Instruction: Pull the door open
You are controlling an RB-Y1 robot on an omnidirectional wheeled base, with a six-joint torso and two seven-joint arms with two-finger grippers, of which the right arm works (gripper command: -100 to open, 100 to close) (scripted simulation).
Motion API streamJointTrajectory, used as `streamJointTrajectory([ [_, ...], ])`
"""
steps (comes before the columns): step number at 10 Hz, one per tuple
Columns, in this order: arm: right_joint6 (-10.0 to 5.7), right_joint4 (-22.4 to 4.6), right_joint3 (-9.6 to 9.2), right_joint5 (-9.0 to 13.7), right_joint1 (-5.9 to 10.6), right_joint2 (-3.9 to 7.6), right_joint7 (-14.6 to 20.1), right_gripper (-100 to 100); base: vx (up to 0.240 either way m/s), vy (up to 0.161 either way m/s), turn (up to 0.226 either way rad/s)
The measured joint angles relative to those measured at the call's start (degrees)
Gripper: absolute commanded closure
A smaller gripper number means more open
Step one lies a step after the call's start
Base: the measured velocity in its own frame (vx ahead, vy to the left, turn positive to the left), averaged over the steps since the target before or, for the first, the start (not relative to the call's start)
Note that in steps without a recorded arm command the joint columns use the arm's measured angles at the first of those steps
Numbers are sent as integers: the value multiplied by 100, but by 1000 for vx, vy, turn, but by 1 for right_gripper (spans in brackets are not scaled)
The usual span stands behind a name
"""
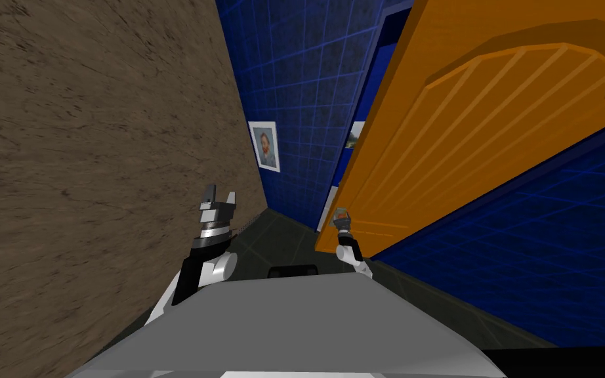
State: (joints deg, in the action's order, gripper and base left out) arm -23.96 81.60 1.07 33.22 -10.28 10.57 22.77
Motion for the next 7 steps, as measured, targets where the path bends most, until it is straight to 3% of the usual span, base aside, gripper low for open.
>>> streamJointTrajectory([
  [7,-26,195,-253,959,-164,105,1024,-100,-67,-28,72],
])
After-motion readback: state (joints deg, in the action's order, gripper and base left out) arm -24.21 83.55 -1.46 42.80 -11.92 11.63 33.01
